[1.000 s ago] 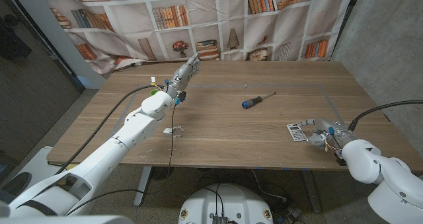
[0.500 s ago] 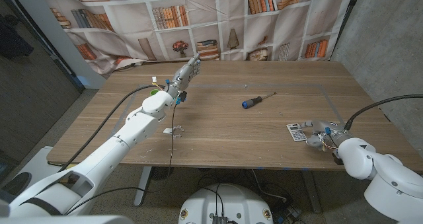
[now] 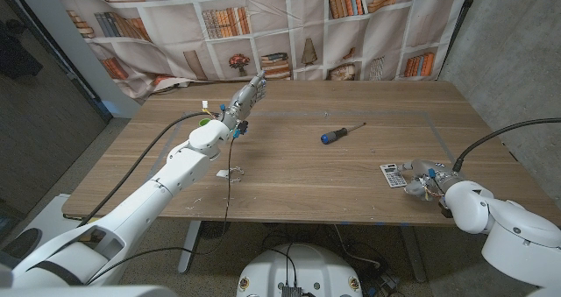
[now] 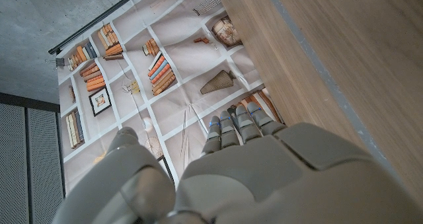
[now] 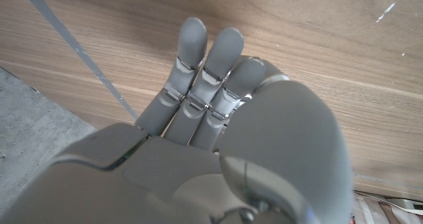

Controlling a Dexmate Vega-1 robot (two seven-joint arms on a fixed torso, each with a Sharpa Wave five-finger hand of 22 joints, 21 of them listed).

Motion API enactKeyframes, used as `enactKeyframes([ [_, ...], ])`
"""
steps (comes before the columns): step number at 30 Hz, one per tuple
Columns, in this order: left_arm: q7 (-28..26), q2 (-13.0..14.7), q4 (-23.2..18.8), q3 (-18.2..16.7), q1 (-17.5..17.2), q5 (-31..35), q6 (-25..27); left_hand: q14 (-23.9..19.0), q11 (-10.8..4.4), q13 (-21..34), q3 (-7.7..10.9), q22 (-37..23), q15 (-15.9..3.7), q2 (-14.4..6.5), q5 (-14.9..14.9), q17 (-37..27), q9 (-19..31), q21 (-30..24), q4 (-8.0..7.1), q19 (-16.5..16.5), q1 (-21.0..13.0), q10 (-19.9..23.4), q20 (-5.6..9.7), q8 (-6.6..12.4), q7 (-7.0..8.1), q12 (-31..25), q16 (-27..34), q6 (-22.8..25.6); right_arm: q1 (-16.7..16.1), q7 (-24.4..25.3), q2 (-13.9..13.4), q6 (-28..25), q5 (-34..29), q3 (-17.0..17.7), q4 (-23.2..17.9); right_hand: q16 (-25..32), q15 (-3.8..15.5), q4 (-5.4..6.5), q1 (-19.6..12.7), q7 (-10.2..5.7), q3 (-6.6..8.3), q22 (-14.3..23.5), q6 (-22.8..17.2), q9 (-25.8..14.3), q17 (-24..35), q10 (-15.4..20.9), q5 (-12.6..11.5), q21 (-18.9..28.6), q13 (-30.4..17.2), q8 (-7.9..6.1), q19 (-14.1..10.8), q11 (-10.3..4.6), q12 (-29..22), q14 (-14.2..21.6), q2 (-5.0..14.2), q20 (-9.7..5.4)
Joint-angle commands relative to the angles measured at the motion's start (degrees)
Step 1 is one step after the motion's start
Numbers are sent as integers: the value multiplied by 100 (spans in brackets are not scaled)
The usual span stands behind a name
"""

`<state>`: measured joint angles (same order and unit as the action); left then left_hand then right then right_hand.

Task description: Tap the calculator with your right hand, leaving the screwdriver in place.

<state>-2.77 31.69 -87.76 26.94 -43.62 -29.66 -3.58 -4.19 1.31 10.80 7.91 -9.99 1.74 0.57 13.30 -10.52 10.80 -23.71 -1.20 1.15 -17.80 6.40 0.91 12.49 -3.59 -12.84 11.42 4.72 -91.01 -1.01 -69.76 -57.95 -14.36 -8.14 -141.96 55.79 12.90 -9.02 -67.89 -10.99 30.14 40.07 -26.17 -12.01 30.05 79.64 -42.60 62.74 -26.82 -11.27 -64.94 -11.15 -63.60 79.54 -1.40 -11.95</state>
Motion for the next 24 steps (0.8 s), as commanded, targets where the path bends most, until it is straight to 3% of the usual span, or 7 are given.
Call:
enactKeyframes([
  [1, 20, -24, 38, 25, 21, -11, 17, -18, 24, 11, -12, -18, -13, -39, -38, -18, 10, 8, 15, 3, -21, 49, -21, -9, -8, 9, -14, 58, -19, 613, -427, -217, 842, 26, -119, 25, 14, -4, 62, -73, 60, 20, -267, 6, -5, -11, -36, 37, 12, -98, 36, -10, -47, 36, -7, -18],
  [24, 91, -93, 195, 64, 92, -31, -11, -16, 19, 12, -26, -19, -13, -52, -46, -19, 11, 41, 9, -1, -31, 43, -24, -24, -7, 30, -22, 63, 612, 1298, -964, -396, 1886, -552, -180, 65, 14, -11, 123, -94, 118, 6, -502, 7, -74, -29, -27, 95, 95, -26, 51, -12, -108, 32, 17, -25],
])
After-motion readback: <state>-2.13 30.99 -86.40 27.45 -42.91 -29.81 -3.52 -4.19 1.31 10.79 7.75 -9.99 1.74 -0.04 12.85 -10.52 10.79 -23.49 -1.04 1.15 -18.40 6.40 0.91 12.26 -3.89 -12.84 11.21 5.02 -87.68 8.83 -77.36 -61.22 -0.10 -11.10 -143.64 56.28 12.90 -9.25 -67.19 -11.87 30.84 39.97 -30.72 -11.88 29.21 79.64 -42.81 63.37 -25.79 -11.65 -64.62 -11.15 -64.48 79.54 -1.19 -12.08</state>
